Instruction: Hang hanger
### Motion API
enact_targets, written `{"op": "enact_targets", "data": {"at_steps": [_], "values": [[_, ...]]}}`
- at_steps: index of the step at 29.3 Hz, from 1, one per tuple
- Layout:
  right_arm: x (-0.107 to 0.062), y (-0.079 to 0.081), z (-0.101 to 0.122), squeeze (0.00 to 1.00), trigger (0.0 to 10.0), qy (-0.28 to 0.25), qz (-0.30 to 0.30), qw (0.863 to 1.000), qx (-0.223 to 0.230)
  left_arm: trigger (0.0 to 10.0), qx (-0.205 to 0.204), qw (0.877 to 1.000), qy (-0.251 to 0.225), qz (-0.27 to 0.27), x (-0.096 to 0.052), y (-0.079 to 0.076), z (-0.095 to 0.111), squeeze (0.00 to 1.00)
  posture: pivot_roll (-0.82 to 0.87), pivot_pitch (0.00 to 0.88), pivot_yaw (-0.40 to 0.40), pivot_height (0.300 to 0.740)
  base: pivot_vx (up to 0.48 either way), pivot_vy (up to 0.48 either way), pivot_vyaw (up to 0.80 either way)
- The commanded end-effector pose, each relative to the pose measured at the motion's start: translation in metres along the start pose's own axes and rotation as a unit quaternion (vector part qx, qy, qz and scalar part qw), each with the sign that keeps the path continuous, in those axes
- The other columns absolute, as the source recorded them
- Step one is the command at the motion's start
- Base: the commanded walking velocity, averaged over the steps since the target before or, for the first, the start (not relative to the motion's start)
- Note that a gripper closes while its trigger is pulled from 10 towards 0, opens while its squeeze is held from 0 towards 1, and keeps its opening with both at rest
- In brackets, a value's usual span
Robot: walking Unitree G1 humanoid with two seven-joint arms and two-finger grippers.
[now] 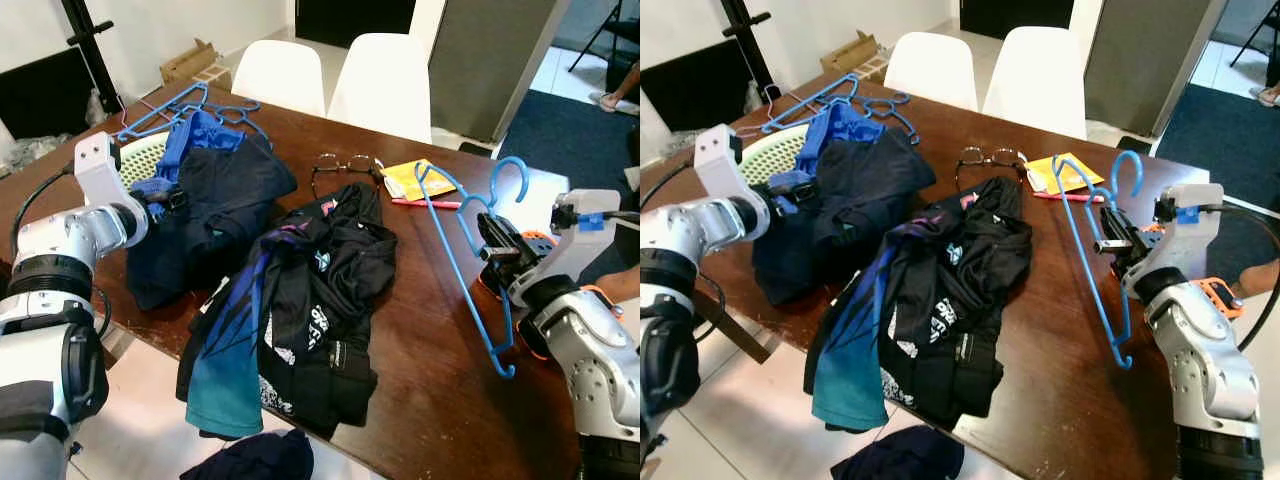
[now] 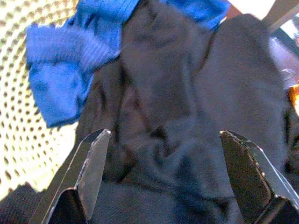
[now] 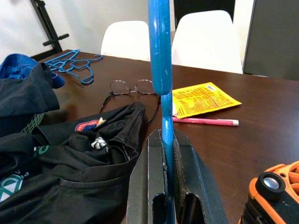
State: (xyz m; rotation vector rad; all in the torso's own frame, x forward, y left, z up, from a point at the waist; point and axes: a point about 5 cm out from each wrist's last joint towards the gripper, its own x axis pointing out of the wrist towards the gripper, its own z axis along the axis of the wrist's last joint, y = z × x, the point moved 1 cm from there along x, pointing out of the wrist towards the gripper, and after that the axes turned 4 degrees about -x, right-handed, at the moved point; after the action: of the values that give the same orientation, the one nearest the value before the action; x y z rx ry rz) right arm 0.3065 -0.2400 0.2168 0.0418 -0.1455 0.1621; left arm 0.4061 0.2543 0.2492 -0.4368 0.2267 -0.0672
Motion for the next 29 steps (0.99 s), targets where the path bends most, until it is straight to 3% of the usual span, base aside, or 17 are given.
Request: {"op": "enact_targets", "data": {"at_steps": [1,3,7,14,27,28,29], "values": [[-0.002,0.0,-0.001,0.0,10.0,0.005,-0.002,1.0,0.0,10.0,0.006,1.0,-0.01,-0.014,-0.001,-0.008,0.011,0.0,-0.1,0.175,-0.004,0.74,0.0,0.0,0.0],[0.0,0.0,-0.001,0.0,10.0,0.005,-0.002,1.0,0.002,10.0,0.061,0.997,-0.051,-0.016,-0.005,-0.015,0.029,0.0,-0.1,0.176,-0.008,0.74,0.0,0.0,0.0],[0.001,-0.001,0.0,0.0,10.0,0.005,-0.002,1.0,0.001,10.0,0.099,0.993,-0.062,-0.023,-0.003,-0.017,0.03,0.0,-0.1,0.178,-0.012,0.74,0.0,0.0,0.0],[-0.004,-0.003,0.001,0.0,10.0,0.017,0.003,1.0,-0.017,10.0,0.071,0.997,0.02,-0.017,0.008,-0.01,-0.014,0.0,-0.13,0.197,-0.024,0.74,0.0,0.0,0.0],[-0.012,-0.004,0.001,0.0,10.0,0.03,0.009,0.999,-0.029,10.0,0.045,0.998,0.046,-0.015,0.012,-0.006,-0.032,0.0,-0.16,0.205,-0.03,0.74,0.0,0.0,0.0],[-0.013,-0.004,0.001,0.0,10.0,0.033,0.01,0.999,-0.032,4.4,0.026,0.998,0.056,-0.022,0.012,-0.006,-0.035,0.0,-0.16,0.215,-0.033,0.74,0.0,0.0,0.0],[-0.013,-0.004,0.001,0.0,10.0,0.033,0.01,0.999,-0.032,4.4,0.026,0.998,0.056,-0.022,0.012,-0.006,-0.035,0.0,-0.16,0.215,-0.033,0.74,0.0,0.0,0.0]]}}
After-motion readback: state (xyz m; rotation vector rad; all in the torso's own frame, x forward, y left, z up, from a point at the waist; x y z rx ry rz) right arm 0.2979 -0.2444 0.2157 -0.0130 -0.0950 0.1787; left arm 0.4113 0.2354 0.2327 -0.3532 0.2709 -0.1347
